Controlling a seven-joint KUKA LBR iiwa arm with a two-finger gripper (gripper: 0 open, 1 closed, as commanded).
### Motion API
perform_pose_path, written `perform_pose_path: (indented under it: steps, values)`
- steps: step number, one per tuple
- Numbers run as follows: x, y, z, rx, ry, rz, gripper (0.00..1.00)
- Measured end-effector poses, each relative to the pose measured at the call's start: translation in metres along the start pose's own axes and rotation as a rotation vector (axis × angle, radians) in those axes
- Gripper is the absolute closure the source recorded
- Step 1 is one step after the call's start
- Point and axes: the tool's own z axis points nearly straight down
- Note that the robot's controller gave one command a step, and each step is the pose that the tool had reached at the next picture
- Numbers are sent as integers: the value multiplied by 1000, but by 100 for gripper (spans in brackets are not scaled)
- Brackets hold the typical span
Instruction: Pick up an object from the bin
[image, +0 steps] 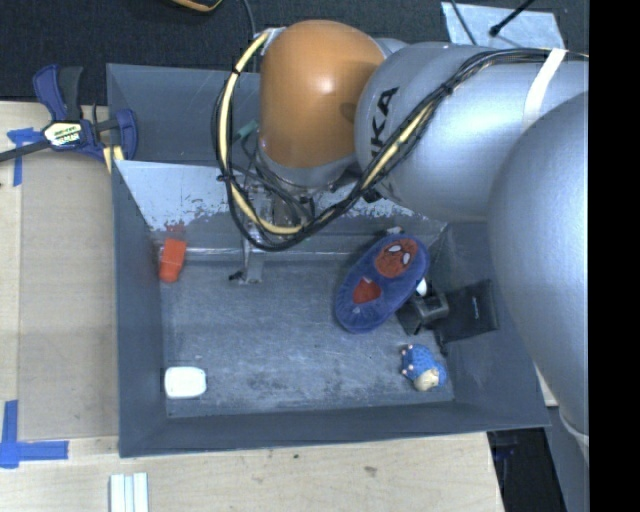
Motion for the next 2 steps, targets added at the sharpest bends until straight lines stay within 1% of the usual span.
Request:
perform_pose_path:
  steps: [1, 2]
  values:
    - [23, 48, 48, 1, 5, 470, 0]
    - [22, 46, 47, 1, 2, 470, 100]
